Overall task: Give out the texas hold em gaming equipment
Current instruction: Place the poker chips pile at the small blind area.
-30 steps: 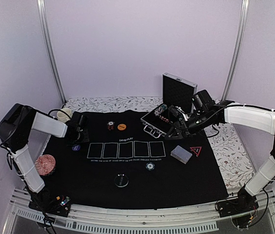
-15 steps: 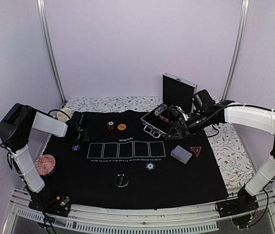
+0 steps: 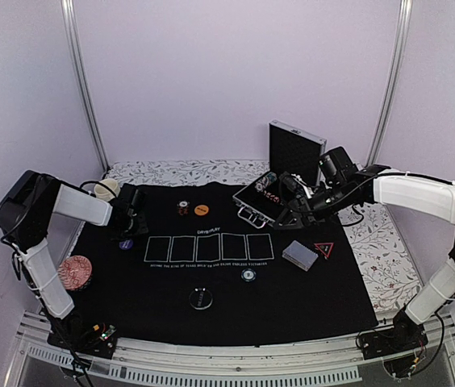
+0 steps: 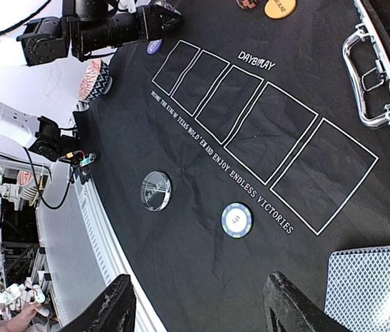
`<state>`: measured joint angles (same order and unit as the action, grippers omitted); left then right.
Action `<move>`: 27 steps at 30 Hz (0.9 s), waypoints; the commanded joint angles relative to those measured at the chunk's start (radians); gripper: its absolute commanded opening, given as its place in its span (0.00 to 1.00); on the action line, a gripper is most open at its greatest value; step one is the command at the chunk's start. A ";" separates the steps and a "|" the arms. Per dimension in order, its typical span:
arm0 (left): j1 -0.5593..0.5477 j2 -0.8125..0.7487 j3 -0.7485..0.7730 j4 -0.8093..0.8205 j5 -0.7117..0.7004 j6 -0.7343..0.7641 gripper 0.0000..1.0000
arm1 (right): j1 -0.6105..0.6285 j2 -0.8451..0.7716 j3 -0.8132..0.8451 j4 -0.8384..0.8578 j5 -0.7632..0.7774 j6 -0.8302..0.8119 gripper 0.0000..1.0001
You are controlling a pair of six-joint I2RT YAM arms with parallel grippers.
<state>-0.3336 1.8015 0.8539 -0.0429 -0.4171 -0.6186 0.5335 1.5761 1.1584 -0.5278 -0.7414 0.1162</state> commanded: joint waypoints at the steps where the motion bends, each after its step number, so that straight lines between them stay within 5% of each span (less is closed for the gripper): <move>1: 0.002 0.019 0.017 -0.031 -0.011 -0.020 0.30 | -0.005 -0.038 0.029 -0.014 0.008 0.003 0.65; 27: 0.000 0.024 0.030 -0.053 -0.006 -0.035 0.45 | -0.004 -0.055 0.039 -0.028 0.020 -0.004 0.65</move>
<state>-0.3340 1.8072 0.8688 -0.0677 -0.4187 -0.6407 0.5335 1.5566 1.1606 -0.5438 -0.7334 0.1158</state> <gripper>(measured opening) 0.445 0.650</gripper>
